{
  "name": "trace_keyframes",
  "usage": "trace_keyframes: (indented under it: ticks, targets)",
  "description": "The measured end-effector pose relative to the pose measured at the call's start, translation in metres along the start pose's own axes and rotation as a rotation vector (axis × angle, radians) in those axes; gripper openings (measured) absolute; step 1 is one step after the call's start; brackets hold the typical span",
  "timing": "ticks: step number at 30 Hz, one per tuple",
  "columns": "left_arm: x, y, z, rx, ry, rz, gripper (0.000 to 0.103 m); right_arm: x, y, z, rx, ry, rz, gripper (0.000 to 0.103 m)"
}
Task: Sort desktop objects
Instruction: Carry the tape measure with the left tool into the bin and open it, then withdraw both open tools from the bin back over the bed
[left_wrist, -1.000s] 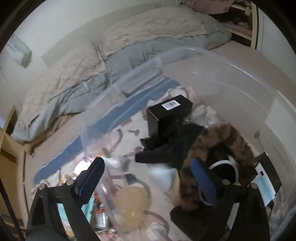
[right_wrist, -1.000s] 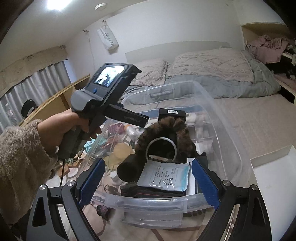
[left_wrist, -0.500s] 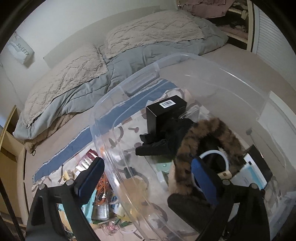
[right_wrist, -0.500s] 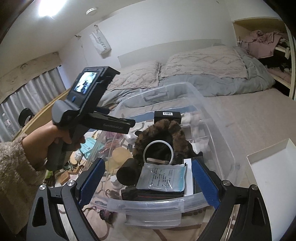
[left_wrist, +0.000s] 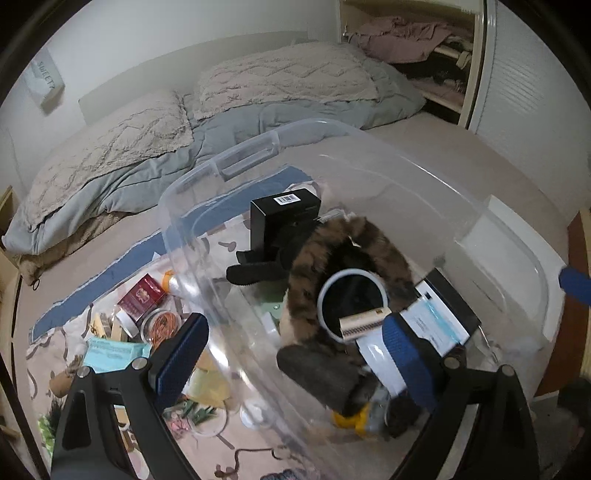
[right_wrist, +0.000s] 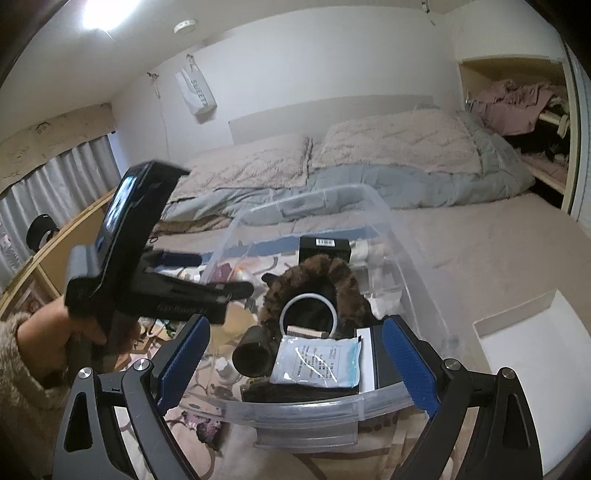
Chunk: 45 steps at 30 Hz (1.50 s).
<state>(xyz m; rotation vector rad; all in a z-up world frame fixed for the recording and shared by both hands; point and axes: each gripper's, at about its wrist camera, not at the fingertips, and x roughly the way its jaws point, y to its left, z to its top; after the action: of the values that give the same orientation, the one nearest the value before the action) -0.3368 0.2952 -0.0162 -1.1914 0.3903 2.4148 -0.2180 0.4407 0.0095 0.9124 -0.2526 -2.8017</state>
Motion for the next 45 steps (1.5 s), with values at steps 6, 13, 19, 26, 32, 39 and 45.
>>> trace_keyframes:
  ticks: [6, 13, 19, 26, 32, 39, 45]
  targets:
    - [-0.033, 0.006, -0.025, -0.023, -0.057, -0.015, 0.096, -0.011, 0.010, -0.003, 0.000, -0.017, -0.021, 0.094]
    - [-0.082, 0.013, -0.050, -0.047, -0.174, -0.009, 0.103, -0.026, 0.029, -0.011, -0.029, -0.040, -0.057, 0.094]
    - [-0.121, 0.011, -0.078, -0.034, -0.268, -0.055, 0.103, -0.043, 0.045, -0.016, -0.047, -0.072, -0.084, 0.094]
    - [-0.160, 0.010, -0.111, -0.063, -0.356, -0.050, 0.103, -0.063, 0.068, -0.027, -0.091, -0.096, -0.130, 0.095]
    - [-0.186, 0.013, -0.140, -0.087, -0.403, -0.026, 0.103, -0.078, 0.083, -0.042, -0.103, -0.117, -0.136, 0.095]
    - [-0.204, 0.011, -0.172, -0.112, -0.454, 0.086, 0.103, -0.093, 0.091, -0.062, -0.083, -0.131, -0.123, 0.095]
    - [-0.211, -0.002, -0.190, -0.068, -0.470, 0.081, 0.103, -0.105, 0.098, -0.076, -0.101, -0.139, -0.147, 0.095]
